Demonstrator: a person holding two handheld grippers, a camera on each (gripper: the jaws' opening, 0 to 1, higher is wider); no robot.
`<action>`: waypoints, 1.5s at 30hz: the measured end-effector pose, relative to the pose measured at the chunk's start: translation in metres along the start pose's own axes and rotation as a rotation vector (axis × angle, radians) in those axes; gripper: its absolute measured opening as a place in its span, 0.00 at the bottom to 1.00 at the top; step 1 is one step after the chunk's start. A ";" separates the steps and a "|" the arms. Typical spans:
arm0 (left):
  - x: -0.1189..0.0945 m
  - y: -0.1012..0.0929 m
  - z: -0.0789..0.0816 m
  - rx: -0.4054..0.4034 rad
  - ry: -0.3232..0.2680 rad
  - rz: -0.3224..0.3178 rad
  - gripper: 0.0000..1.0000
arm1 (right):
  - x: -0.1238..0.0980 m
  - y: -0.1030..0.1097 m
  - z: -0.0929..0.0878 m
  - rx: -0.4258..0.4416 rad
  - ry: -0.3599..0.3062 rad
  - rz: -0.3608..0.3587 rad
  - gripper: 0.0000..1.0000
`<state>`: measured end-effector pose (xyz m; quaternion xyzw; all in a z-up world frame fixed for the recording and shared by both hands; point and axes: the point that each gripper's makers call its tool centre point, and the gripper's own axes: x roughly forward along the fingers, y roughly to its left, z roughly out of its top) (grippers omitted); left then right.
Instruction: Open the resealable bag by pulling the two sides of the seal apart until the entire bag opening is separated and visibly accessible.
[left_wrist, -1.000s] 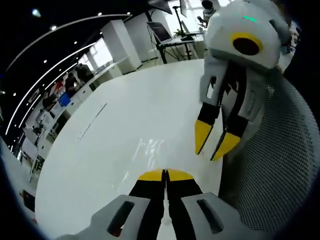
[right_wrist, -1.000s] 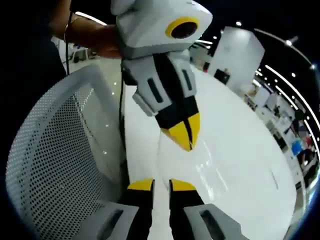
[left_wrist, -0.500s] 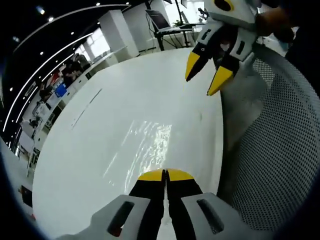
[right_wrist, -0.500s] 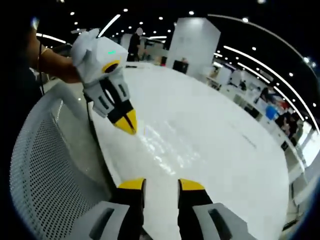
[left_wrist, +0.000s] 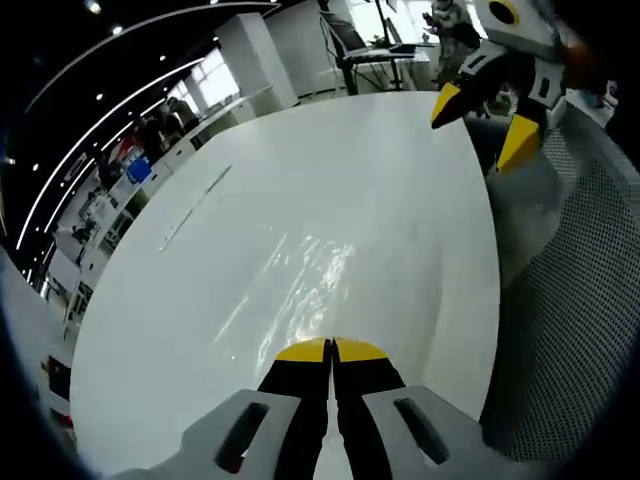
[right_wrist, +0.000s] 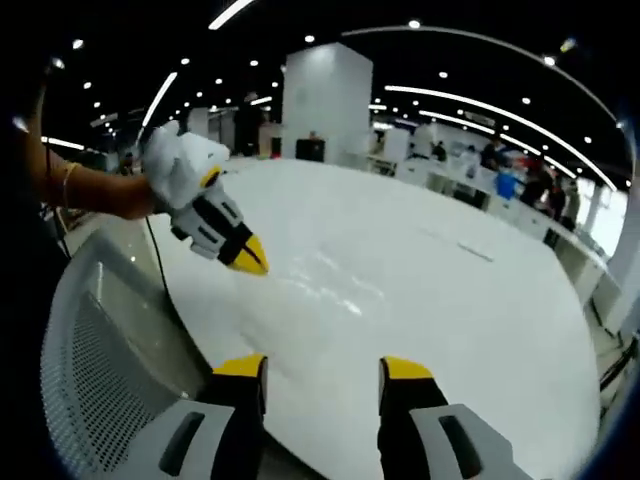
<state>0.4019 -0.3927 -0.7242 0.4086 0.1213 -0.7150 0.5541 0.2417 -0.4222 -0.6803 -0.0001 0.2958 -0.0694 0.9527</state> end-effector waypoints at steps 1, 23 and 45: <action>0.002 0.003 0.001 0.000 -0.001 0.006 0.00 | -0.001 0.000 0.000 0.016 -0.003 -0.002 0.42; 0.055 0.043 0.008 0.207 0.076 -0.022 0.00 | -0.011 -0.005 0.001 0.102 -0.036 -0.030 0.43; 0.115 0.102 0.019 0.249 0.181 0.012 0.00 | -0.015 -0.014 0.011 0.265 -0.131 -0.021 0.48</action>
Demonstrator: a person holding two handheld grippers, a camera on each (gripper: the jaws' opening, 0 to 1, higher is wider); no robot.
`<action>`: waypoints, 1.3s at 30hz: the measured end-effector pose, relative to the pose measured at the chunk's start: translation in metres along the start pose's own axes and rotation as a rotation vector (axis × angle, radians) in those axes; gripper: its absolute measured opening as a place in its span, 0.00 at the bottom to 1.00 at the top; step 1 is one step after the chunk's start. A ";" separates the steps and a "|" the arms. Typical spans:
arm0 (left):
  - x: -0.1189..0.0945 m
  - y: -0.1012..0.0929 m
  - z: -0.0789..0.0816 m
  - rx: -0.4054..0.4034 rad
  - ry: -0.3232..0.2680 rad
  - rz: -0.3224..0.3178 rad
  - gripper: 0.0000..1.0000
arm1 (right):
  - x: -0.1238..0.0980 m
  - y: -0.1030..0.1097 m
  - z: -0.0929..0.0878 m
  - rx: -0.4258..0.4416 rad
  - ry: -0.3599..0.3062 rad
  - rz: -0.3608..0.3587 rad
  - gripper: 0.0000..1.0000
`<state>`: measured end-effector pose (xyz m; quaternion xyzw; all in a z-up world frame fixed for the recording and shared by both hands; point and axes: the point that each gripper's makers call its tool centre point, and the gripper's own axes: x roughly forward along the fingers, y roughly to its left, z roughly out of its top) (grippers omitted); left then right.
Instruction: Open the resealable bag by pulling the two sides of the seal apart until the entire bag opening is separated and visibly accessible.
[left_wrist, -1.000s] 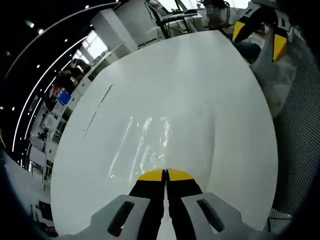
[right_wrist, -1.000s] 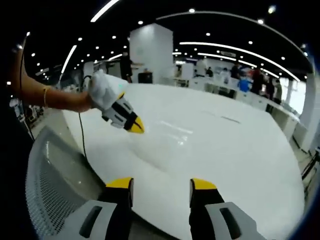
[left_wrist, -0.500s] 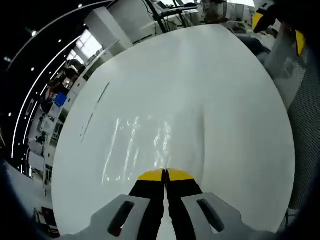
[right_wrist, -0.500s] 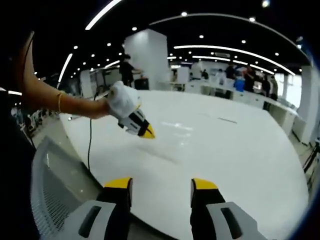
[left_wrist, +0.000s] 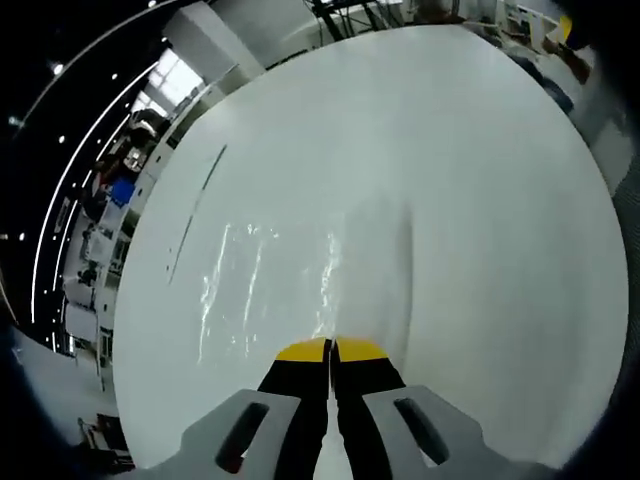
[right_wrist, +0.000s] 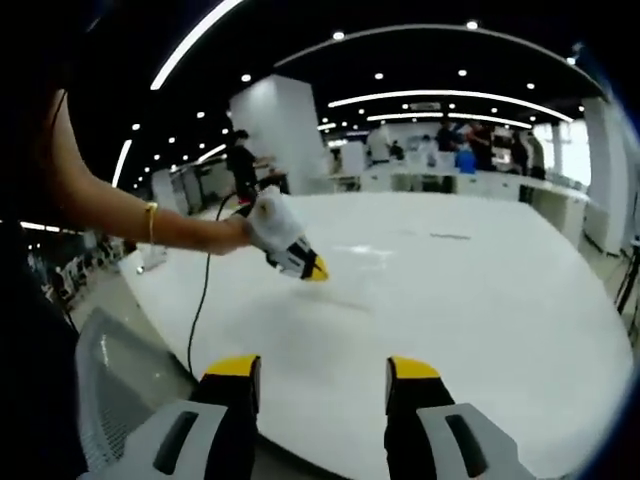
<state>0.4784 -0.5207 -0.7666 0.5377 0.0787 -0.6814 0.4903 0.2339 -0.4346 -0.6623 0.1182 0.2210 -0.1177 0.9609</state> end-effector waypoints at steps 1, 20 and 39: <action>0.001 0.001 0.003 -0.016 -0.011 -0.009 0.00 | 0.000 0.000 0.000 0.000 0.000 0.000 0.48; -0.017 -0.013 0.001 -0.049 -0.063 -0.068 0.16 | 0.000 0.003 0.004 0.000 -0.020 0.004 0.49; -0.098 -0.032 0.002 -0.353 -0.276 -0.021 0.46 | 0.004 0.007 -0.001 -0.069 -0.003 0.018 0.55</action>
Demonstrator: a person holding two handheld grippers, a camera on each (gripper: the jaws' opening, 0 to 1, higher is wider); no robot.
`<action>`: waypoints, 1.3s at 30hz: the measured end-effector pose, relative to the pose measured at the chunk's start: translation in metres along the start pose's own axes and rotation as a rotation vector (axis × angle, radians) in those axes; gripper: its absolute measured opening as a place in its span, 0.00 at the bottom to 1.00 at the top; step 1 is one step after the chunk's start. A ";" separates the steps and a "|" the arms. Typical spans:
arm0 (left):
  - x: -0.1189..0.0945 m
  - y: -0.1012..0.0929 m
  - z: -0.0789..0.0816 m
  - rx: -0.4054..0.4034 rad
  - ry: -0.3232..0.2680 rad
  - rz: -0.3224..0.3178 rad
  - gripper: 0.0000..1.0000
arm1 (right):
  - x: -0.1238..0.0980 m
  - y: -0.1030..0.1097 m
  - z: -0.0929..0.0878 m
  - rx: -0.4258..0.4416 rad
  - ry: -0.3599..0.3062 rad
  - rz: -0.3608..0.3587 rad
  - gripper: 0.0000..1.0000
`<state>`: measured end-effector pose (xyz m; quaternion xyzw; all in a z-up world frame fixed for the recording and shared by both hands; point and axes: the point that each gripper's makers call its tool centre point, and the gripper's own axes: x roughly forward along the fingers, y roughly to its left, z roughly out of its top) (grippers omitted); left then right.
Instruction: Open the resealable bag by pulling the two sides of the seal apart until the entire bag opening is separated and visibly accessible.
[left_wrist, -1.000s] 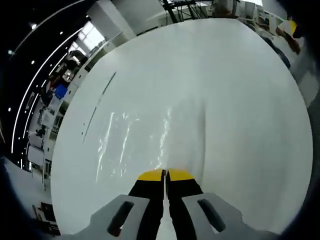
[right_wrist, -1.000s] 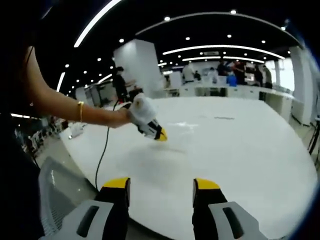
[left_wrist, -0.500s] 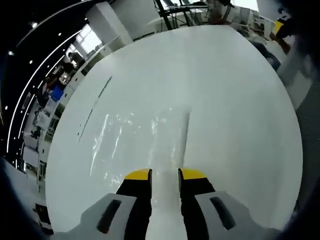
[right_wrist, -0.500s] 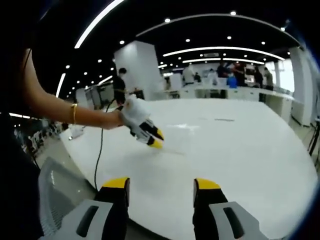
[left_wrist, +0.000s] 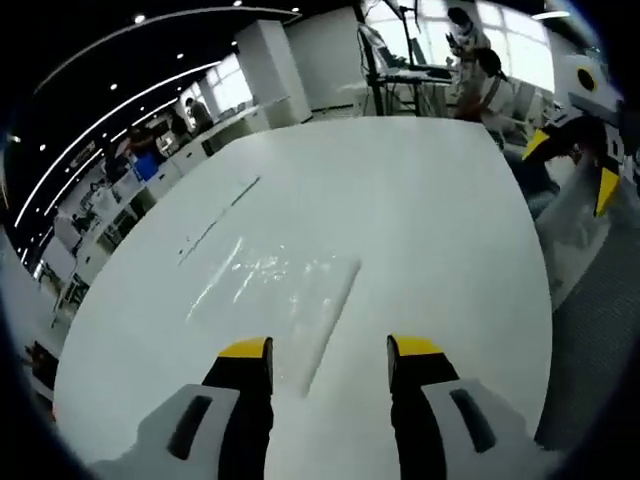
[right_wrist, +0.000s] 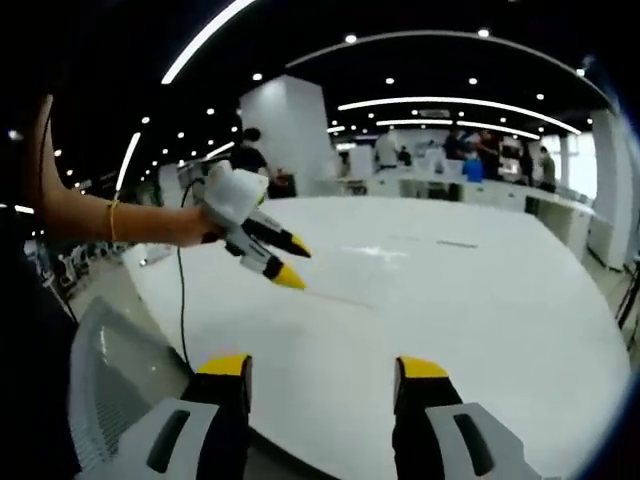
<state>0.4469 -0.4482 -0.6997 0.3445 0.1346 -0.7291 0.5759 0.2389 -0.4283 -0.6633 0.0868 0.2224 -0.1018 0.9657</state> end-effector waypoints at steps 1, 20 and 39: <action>-0.004 -0.002 -0.001 -0.001 -0.002 0.002 0.46 | 0.000 0.000 0.000 0.000 -0.002 0.001 0.55; -0.113 -0.040 -0.027 -0.220 -0.155 0.104 0.79 | 0.002 0.010 -0.003 -0.037 0.009 0.045 0.56; -0.145 -0.081 -0.043 -0.411 -0.300 0.138 0.90 | -0.001 0.013 -0.003 -0.065 0.002 0.042 0.56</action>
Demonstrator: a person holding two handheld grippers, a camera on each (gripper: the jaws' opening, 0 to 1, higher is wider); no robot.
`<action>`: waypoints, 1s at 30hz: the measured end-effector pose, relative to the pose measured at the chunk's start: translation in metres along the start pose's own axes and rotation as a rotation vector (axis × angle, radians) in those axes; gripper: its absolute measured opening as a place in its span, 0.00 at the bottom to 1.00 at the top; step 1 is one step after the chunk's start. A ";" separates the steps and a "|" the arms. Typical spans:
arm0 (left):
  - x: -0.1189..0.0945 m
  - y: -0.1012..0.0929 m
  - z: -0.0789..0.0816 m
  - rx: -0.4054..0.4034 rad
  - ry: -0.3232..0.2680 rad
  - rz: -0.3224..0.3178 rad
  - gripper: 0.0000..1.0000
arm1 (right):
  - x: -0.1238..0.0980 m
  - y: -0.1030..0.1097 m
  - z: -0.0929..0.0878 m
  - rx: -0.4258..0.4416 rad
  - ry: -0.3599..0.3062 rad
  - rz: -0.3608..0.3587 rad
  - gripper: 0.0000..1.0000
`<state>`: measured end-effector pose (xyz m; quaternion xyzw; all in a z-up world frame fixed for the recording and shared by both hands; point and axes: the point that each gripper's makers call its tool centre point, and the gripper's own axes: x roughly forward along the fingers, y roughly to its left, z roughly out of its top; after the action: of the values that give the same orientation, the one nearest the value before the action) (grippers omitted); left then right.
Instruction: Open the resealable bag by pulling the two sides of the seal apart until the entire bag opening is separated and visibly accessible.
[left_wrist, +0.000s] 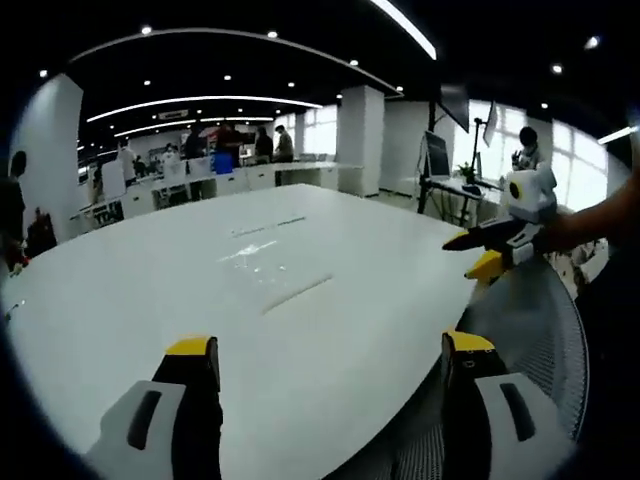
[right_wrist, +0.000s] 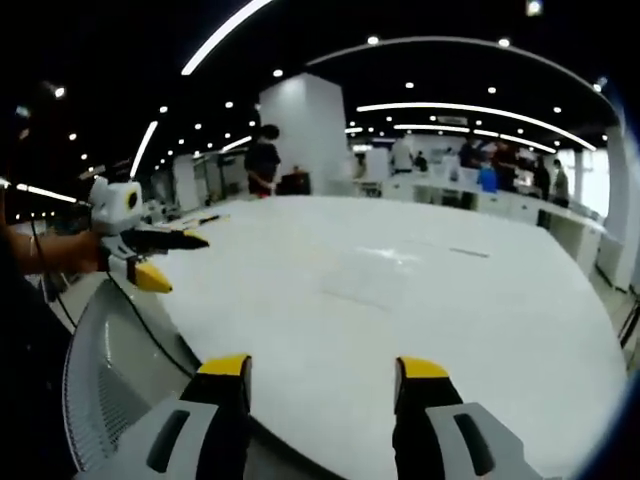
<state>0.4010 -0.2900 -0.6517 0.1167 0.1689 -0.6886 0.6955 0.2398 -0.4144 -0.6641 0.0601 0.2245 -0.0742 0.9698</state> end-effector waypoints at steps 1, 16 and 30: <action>0.000 0.000 0.000 0.004 -0.005 0.003 0.90 | 0.000 0.000 0.000 0.000 -0.002 0.000 0.56; 0.000 0.003 0.007 -0.046 -0.074 0.028 0.98 | -0.006 -0.021 0.020 0.009 -0.125 -0.124 0.71; 0.001 -0.001 0.003 -0.047 -0.052 0.011 0.98 | -0.006 -0.021 0.020 0.011 -0.123 -0.123 0.71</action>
<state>0.4002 -0.2922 -0.6498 0.0833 0.1662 -0.6835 0.7059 0.2396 -0.4370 -0.6456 0.0470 0.1675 -0.1383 0.9750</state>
